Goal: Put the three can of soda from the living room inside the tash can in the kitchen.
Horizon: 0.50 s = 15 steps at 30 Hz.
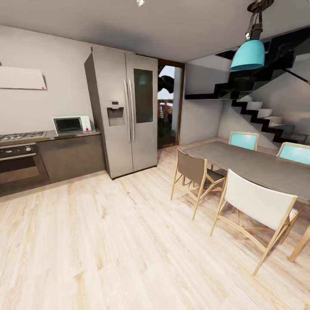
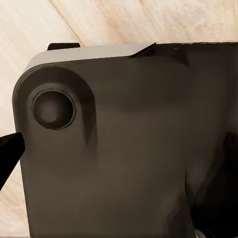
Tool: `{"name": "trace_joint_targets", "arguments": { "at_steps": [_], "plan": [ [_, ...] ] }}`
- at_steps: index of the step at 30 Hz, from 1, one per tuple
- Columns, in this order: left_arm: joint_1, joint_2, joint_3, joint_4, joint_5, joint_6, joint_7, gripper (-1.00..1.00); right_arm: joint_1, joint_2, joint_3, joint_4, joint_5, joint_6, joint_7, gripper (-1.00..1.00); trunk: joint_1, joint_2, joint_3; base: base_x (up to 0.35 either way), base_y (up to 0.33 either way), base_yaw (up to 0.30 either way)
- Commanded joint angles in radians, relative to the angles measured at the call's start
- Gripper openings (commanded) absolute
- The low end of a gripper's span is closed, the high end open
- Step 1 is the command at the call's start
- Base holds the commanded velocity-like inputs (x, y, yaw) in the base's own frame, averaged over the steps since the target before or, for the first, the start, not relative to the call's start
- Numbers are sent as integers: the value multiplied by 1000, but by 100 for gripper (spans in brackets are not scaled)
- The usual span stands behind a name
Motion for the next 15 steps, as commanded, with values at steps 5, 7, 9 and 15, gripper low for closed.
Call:
{"name": "trace_joint_targets", "arguments": {
  "at_steps": [5, 7, 9, 15],
  "plan": [
    [0, 0, 0, 0, 0, 0, 0, 100, 0, 0, -1, -1, 0, 0, 2, 100, 0, 0, 0, -160, -92, 0],
    [0, 0, 0, 0, 0, 0, 0, 100, 0, -2, -1, -2, -1, 0, 3, 100, 0, 0, 0, -71, -41, 0],
    [0, 0, 0, 0, 0, 0, 1, 100, -1, -4, -1, -3, -3, 0, 4, 100, 0, 0, 0, -41, -24, 0],
    [0, 0, 0, 0, -1, 0, 1, 100, -3, -5, -2, -3, -6, 1, 6, 100, 0, 0, 0, -41, -95, 0]
  ]
}}
